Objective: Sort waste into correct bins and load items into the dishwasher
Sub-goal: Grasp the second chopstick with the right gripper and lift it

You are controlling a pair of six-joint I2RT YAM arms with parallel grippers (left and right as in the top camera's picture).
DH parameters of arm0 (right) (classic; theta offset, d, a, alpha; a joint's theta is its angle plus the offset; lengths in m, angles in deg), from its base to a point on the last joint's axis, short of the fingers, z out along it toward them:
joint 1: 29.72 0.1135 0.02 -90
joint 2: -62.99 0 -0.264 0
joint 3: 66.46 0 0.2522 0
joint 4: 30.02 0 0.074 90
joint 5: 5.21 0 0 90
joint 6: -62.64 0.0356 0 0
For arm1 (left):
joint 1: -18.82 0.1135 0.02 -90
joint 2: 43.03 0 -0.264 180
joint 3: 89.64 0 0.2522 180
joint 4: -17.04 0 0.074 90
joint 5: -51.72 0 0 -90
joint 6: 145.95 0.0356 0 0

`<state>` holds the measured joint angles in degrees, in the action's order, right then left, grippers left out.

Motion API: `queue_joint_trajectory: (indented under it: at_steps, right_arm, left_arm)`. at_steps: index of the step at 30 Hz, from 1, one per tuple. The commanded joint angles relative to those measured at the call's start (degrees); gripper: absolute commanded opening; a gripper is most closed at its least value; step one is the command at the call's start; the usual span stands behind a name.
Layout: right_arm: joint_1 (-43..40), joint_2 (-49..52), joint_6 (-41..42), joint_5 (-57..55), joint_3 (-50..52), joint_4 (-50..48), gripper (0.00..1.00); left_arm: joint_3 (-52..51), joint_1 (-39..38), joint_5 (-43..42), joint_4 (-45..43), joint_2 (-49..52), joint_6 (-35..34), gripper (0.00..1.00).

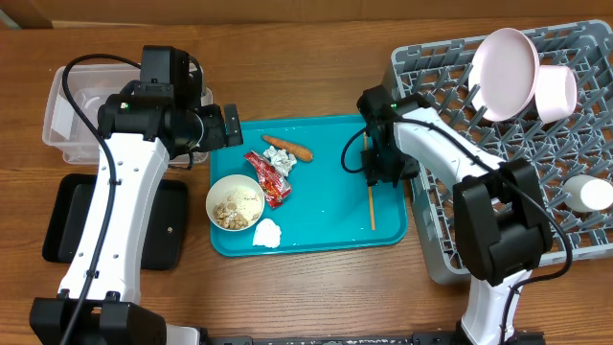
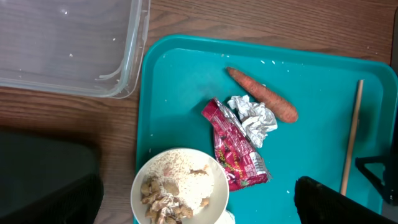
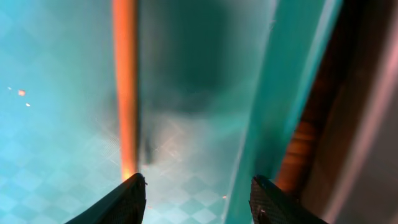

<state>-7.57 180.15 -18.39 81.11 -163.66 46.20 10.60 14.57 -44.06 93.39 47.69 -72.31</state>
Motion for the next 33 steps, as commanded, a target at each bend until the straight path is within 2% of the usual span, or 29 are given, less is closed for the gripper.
queue_joint_trajectory:
  at_steps: [1, 13, 21, 33]
  right_arm:
    - [0.2, -1.8, 0.2, 3.6, 2.1, -1.5, 0.56]
    - [3.3, -1.8, 1.4, 9.9, 4.2, -2.5, 0.56]
    - [3.3, -1.8, 1.3, 11.6, -0.1, 2.5, 0.56]
    - [3.4, -1.9, 1.4, 16.1, -0.7, 1.5, 0.56]
  left_arm:
    - [0.2, 0.2, -0.7, 0.0, -1.3, -0.4, 1.0]
    - [0.2, 0.2, -0.7, -0.2, -1.3, -0.4, 1.0]
    - [0.2, 0.2, -0.7, -0.2, -1.3, -0.4, 1.0]
    - [0.2, 0.2, -0.6, -0.3, -1.3, -0.4, 1.0]
